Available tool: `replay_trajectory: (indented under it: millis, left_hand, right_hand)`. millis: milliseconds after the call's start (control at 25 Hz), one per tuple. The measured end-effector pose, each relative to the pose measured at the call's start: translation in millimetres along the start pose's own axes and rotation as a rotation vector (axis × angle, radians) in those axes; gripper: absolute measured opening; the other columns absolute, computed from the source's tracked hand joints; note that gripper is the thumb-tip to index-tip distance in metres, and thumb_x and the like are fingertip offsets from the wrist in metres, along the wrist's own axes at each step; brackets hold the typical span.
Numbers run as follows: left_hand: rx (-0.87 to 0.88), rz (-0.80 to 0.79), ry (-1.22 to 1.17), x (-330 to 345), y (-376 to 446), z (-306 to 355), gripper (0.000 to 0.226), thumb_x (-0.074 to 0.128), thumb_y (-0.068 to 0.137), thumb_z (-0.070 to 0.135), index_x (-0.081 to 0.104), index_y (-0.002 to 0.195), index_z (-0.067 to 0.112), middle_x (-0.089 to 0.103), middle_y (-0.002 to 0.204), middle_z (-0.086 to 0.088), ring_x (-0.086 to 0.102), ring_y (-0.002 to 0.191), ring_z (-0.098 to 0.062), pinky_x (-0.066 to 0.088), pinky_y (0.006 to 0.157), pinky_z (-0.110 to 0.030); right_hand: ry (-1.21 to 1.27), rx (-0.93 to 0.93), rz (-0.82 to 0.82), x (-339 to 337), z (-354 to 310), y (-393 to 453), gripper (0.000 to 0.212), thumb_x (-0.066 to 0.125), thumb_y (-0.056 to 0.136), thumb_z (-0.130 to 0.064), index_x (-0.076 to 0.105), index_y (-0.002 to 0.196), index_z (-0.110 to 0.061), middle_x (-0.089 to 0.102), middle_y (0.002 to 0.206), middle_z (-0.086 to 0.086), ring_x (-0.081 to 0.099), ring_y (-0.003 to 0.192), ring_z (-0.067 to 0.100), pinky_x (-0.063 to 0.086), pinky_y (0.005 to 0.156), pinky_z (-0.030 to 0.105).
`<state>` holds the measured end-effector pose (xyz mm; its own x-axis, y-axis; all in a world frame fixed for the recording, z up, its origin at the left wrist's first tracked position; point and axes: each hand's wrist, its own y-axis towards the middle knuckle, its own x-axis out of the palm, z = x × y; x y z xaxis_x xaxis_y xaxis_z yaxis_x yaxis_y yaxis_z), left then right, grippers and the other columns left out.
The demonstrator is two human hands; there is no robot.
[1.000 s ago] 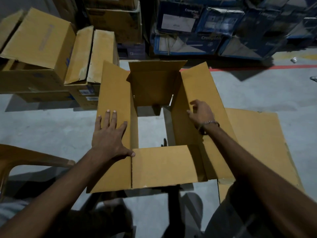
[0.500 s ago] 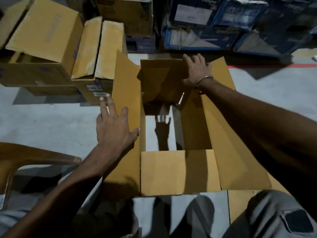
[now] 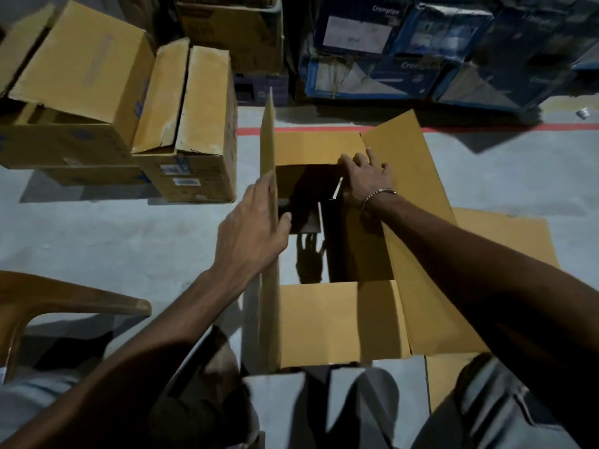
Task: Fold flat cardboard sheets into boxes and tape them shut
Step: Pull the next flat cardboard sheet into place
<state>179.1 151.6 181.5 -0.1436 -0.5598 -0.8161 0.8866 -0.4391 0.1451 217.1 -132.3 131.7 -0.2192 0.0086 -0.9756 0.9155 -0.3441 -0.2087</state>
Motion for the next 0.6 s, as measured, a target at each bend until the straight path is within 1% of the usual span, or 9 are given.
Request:
replay_trajectory:
  millis: [80,160,200,280,360,400,480,560,600]
  left_hand:
    - [0.045,-0.075,0.035,9,-4,7,0.062,0.048,0.105,0.050,0.028,0.159,0.024,0.051,0.151,-0.003,0.059,0.126,-0.026,0.056,0.094,-0.049]
    - [0.084,-0.190,0.080,19,-10,13,0.054,0.032,0.110,0.051,0.035,0.155,0.021,0.052,0.149,-0.005,0.056,0.128,-0.029,0.051,0.094,-0.047]
    - [0.097,-0.274,0.091,25,-14,14,0.051,0.028,0.111,0.049,0.039,0.152,0.019,0.053,0.147,-0.007,0.055,0.128,-0.030,0.048,0.093,-0.045]
    - [0.159,-0.464,0.181,39,-22,9,0.048,0.031,0.111,0.046,0.042,0.148,0.017,0.051,0.147,-0.008,0.052,0.129,-0.031,0.046,0.095,-0.043]
    - [0.237,-0.604,0.367,47,-30,0,0.053,0.043,0.107,0.047,0.039,0.151,0.018,0.041,0.156,-0.007,0.045,0.136,-0.031,0.048,0.103,-0.047]
    - [0.255,-0.640,0.435,50,-34,-5,0.059,0.049,0.104,0.049,0.035,0.153,0.019,0.035,0.161,-0.007,0.041,0.140,-0.032,0.047,0.106,-0.049]
    - [0.265,-0.655,0.490,52,-44,-6,0.069,0.052,0.102,0.052,0.027,0.159,0.021,0.023,0.169,-0.009,0.033,0.147,-0.033,0.043,0.111,-0.051]
    - [0.259,-0.666,0.507,51,-54,-3,0.074,0.051,0.102,0.052,0.020,0.162,0.021,0.015,0.172,-0.012,0.025,0.152,-0.034,0.040,0.115,-0.053]
    - [0.261,-0.675,0.516,50,-59,-1,0.076,0.051,0.102,0.052,0.017,0.163,0.020,0.012,0.172,-0.013,0.023,0.154,-0.035,0.038,0.117,-0.053]
  right_hand:
    - [0.027,0.070,0.031,-11,14,-19,0.089,0.075,0.089,-0.042,0.024,0.160,-0.026,0.026,0.166,0.009,0.006,0.158,0.033,0.022,0.119,0.061]
    - [0.064,0.168,0.084,-16,32,-50,0.083,0.074,0.089,-0.042,0.030,0.158,-0.024,0.026,0.166,0.011,0.007,0.157,0.035,0.022,0.120,0.063]
    - [0.087,0.222,0.135,-15,40,-69,0.079,0.072,0.090,-0.043,0.034,0.156,-0.023,0.027,0.165,0.012,0.009,0.157,0.036,0.023,0.119,0.063]
    - [0.151,0.350,0.190,-15,55,-109,0.073,0.070,0.090,-0.042,0.037,0.151,-0.020,0.029,0.162,0.015,0.015,0.154,0.039,0.026,0.117,0.063]
    - [0.323,0.502,0.151,-16,63,-146,0.074,0.073,0.087,-0.040,0.038,0.148,-0.017,0.036,0.155,0.016,0.029,0.146,0.040,0.033,0.111,0.061]
    - [0.405,0.557,0.113,-17,62,-162,0.076,0.075,0.086,-0.041,0.038,0.147,-0.016,0.041,0.151,0.016,0.037,0.139,0.040,0.037,0.107,0.060]
    - [0.503,0.560,0.073,-22,51,-191,0.079,0.076,0.086,-0.047,0.037,0.147,-0.016,0.045,0.147,0.015,0.046,0.131,0.040,0.042,0.102,0.059]
    - [0.591,0.494,0.093,-27,33,-214,0.085,0.075,0.088,-0.049,0.031,0.153,-0.017,0.039,0.151,0.015,0.045,0.134,0.040,0.041,0.105,0.060]
    - [0.595,0.476,0.112,-26,27,-222,0.086,0.074,0.089,-0.049,0.029,0.155,-0.019,0.035,0.153,0.014,0.042,0.136,0.040,0.039,0.106,0.060]
